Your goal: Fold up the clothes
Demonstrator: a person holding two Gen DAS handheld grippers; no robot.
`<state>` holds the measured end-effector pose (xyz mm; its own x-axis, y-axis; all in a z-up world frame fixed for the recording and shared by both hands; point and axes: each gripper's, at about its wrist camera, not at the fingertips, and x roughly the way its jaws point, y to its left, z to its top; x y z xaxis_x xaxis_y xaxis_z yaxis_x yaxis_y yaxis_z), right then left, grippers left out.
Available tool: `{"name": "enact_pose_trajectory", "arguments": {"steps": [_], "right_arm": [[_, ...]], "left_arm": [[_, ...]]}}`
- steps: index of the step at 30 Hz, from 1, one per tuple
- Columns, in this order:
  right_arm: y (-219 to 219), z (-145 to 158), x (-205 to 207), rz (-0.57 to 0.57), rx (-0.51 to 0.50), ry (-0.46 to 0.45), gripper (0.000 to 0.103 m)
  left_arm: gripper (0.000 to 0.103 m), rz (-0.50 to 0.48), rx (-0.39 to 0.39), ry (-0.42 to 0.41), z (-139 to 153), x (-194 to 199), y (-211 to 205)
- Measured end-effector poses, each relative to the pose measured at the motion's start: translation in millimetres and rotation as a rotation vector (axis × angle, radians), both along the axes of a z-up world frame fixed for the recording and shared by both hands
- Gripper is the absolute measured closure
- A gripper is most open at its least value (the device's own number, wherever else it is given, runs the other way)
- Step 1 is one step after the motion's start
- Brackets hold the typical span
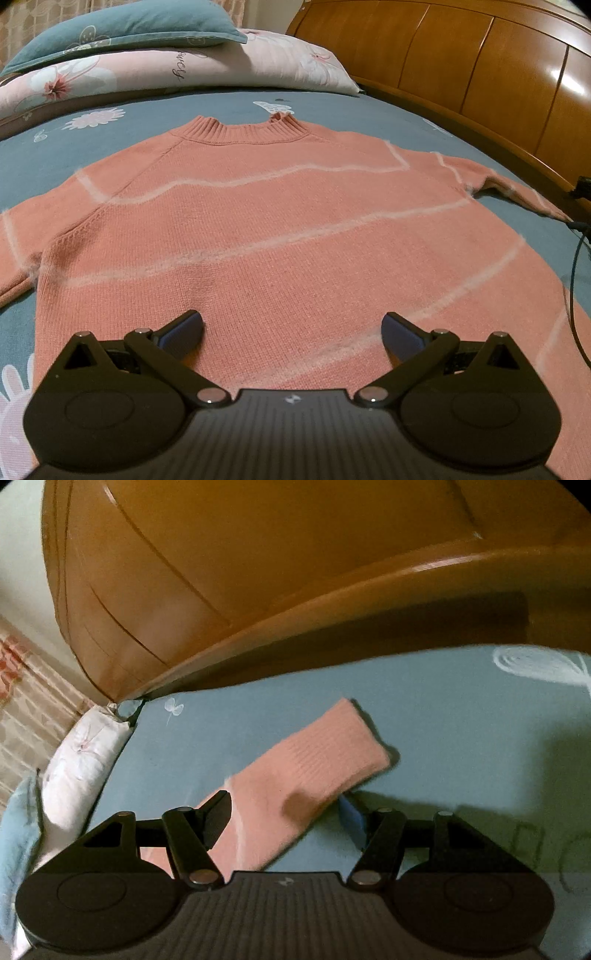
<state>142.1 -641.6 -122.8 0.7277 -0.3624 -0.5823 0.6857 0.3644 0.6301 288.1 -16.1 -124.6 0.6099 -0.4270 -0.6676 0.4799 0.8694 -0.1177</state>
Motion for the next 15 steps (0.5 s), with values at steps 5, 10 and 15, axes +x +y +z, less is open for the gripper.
{"name": "enact_pose_trajectory", "arguments": {"steps": [5, 10, 15], "right_arm": [[-12, -6, 12, 0.000, -0.112, 0.027, 0.046], [-14, 7, 30, 0.033, -0.274, 0.153, 0.092], [-4, 43, 42, 0.084, -0.472, 0.178, 0.092]], "left_arm": [[0.001, -0.003, 0.000, -0.002, -1, 1, 1], [0.001, -0.005, -0.002, -0.003, -1, 1, 1], [0.001, -0.004, -0.001, -0.004, -1, 0, 1]]}}
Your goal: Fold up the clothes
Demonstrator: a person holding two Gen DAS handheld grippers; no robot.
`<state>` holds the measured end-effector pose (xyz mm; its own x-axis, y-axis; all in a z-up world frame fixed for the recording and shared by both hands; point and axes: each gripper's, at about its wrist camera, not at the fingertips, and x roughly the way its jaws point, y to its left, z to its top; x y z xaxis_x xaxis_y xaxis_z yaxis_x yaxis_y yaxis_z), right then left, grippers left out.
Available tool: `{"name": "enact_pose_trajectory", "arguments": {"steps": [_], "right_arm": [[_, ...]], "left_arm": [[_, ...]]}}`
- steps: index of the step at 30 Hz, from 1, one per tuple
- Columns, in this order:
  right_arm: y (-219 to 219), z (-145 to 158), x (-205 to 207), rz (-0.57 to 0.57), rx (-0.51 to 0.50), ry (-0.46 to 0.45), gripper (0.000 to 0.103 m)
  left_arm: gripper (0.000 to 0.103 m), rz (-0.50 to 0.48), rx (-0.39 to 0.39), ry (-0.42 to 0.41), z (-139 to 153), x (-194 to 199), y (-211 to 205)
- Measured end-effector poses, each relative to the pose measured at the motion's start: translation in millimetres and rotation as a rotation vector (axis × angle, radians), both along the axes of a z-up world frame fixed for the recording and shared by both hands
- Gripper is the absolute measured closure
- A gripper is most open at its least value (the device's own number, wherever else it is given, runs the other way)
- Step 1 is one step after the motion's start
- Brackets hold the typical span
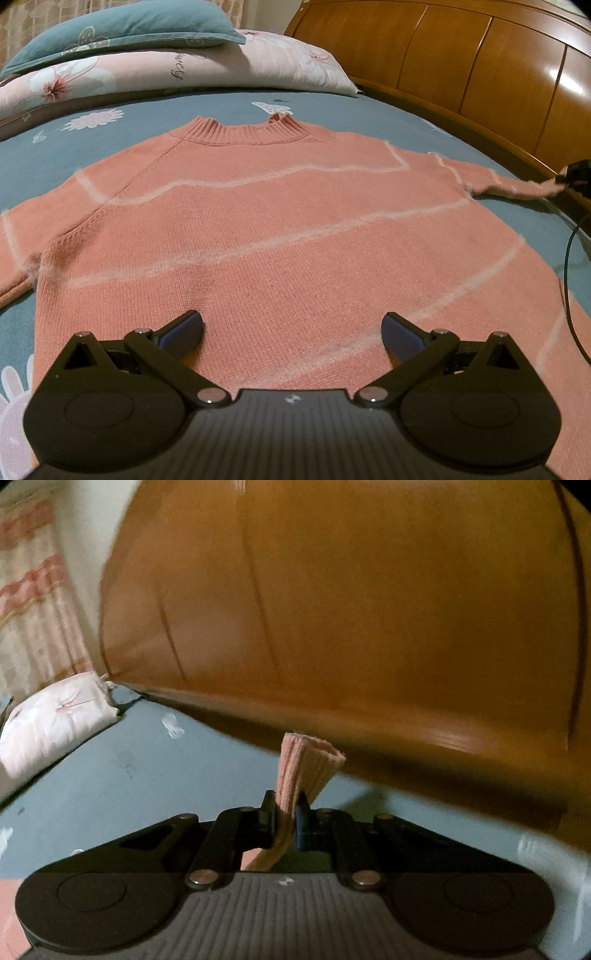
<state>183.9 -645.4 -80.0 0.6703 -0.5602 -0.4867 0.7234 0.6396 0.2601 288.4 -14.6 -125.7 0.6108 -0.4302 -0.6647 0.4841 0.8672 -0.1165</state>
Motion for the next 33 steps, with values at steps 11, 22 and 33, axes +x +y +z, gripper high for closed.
{"name": "enact_pose_trajectory", "arguments": {"steps": [11, 22, 33], "right_arm": [[-11, -10, 5, -0.115, 0.057, 0.200, 0.061], [70, 0, 115, 0.487, 0.222, 0.075, 0.044], [26, -24, 65, 0.368, 0.213, 0.123, 0.044]], "left_arm": [[0.001, 0.006, -0.005, 0.016, 2, 1, -1], [0.001, 0.017, -0.093, 0.028, 26, -3, 6], [0.001, 0.040, -0.077, 0.055, 20, 1, 7]]}}
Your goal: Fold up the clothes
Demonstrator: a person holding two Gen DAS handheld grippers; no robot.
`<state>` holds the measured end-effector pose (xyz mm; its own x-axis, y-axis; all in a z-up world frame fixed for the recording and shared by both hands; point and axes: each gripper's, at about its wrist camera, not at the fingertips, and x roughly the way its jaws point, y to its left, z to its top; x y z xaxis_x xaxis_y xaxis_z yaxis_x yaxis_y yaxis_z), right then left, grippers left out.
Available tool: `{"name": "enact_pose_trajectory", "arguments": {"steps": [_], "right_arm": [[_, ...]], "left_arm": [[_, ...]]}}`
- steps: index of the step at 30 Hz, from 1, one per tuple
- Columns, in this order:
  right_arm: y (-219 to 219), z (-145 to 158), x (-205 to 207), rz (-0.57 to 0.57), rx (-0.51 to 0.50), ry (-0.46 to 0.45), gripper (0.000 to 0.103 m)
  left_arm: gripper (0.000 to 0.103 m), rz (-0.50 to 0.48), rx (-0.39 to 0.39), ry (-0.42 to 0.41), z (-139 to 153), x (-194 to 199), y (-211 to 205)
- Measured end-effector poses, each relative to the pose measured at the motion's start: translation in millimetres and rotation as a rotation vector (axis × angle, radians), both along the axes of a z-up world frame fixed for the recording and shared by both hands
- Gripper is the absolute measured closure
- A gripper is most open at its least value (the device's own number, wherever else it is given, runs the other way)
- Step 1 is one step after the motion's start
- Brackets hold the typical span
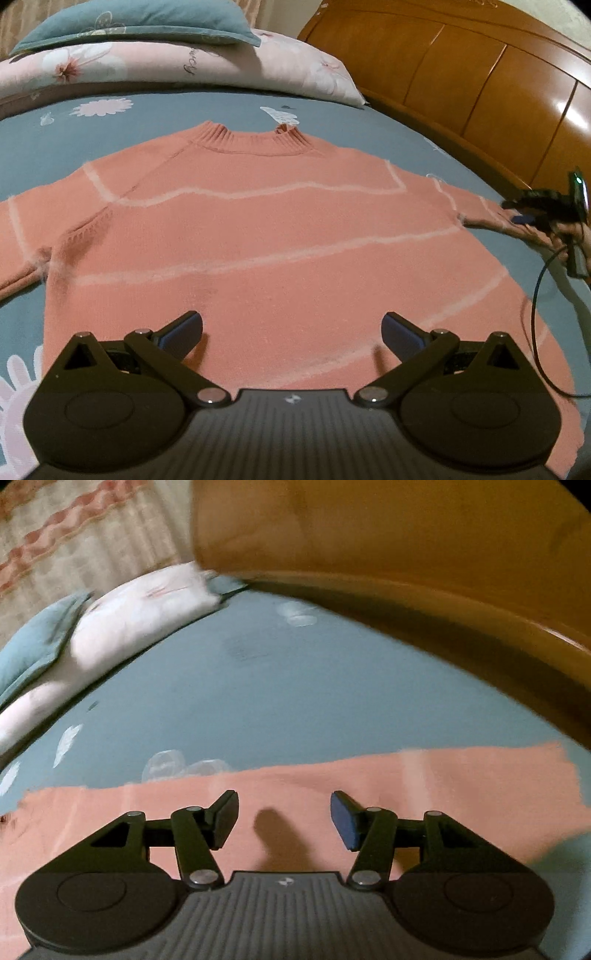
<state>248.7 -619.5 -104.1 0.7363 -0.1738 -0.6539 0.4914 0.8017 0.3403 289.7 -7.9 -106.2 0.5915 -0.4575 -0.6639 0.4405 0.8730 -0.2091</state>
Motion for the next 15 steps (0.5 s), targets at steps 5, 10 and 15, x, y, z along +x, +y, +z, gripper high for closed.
{"name": "enact_pose_trajectory", "arguments": {"steps": [5, 10, 15], "right_arm": [[9, 13, -10, -0.045, -0.038, 0.048, 0.039], [83, 32, 40, 0.185, -0.109, 0.021, 0.034], [149, 14, 99, 0.282, -0.218, 0.087, 0.034]], "left_arm": [[0.001, -0.004, 0.006, -0.007, 4, -3, -2], [0.001, -0.005, 0.004, -0.027, 11, -5, -1], [0.001, 0.001, 0.026, -0.043, 15, -8, -4]]}}
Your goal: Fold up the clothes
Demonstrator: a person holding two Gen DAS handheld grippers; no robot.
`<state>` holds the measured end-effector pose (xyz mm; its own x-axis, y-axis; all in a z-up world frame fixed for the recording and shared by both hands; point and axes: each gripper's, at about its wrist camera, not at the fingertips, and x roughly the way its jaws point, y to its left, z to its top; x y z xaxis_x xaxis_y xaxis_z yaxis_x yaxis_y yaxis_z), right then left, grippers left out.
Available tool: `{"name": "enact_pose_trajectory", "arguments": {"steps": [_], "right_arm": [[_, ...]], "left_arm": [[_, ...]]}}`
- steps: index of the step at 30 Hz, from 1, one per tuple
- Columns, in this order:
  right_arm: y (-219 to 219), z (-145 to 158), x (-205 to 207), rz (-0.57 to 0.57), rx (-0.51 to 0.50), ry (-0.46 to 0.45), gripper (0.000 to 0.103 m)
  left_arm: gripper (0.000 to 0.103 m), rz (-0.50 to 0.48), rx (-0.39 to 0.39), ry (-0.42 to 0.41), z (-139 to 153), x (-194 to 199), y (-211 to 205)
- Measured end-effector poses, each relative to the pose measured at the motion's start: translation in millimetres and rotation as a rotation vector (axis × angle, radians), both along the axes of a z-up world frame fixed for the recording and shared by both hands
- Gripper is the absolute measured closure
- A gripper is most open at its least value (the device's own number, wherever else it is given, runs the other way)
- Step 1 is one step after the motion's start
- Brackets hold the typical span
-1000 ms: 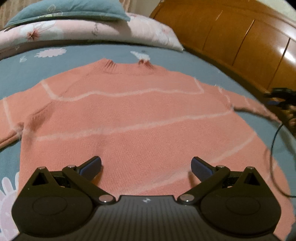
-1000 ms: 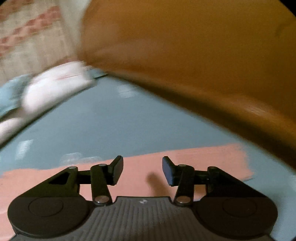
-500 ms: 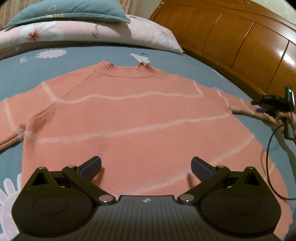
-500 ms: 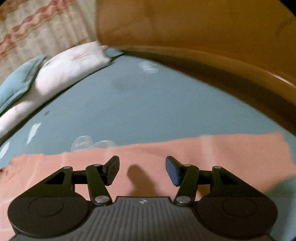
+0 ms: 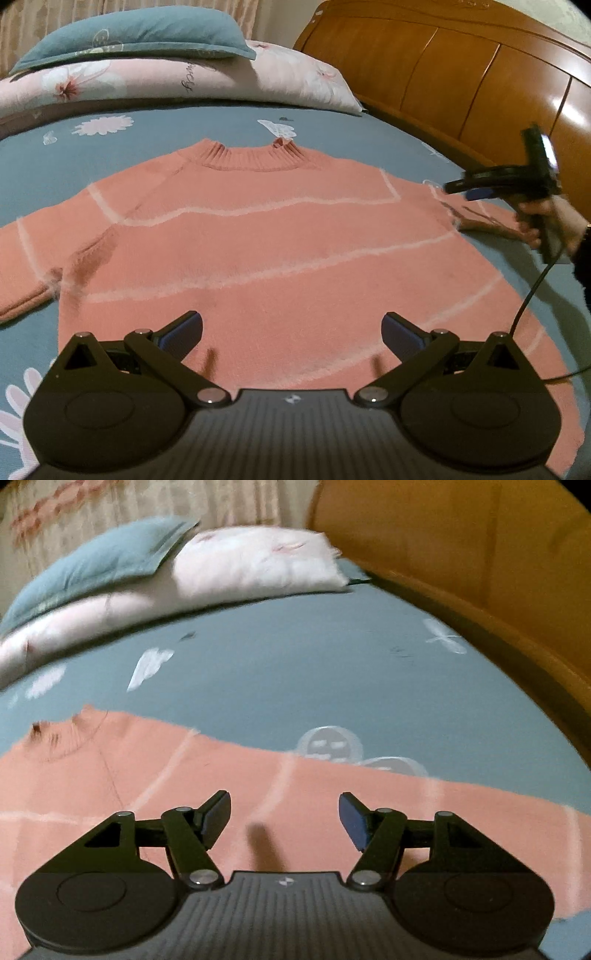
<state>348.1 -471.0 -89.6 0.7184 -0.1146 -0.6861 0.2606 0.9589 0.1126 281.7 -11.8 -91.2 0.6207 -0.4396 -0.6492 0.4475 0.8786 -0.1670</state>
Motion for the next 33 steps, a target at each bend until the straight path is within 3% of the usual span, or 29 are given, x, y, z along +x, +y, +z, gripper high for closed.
{"name": "enact_pose_trajectory", "arguments": {"steps": [4, 7, 12, 16, 23, 28, 33], "right_arm": [[23, -21, 14, -0.010, -0.090, 0.056, 0.033], [22, -24, -3, 0.007, -0.112, 0.040, 0.029], [13, -14, -39, -0.009, -0.090, 0.062, 0.027], [10, 0, -36, -0.027, -0.058, 0.009, 0.023], [21, -20, -29, -0.025, -0.091, 0.093, 0.017], [35, 17, -44, -0.046, -0.035, 0.090, 0.017], [92, 49, -47, 0.138, 0.036, 0.034, 0.012]], "left_arm": [[0.001, 0.000, 0.018, -0.011, 3, -2, -3], [0.001, -0.001, 0.022, -0.008, 3, -2, -4], [0.001, 0.007, 0.074, -0.003, -2, -1, -10], [0.001, -0.003, 0.088, -0.011, -2, -3, -13], [0.001, 0.002, 0.108, -0.018, 3, -4, -13], [0.001, 0.028, 0.133, -0.019, 8, -4, -13], [0.001, 0.049, 0.145, -0.032, 14, -6, -9]]}}
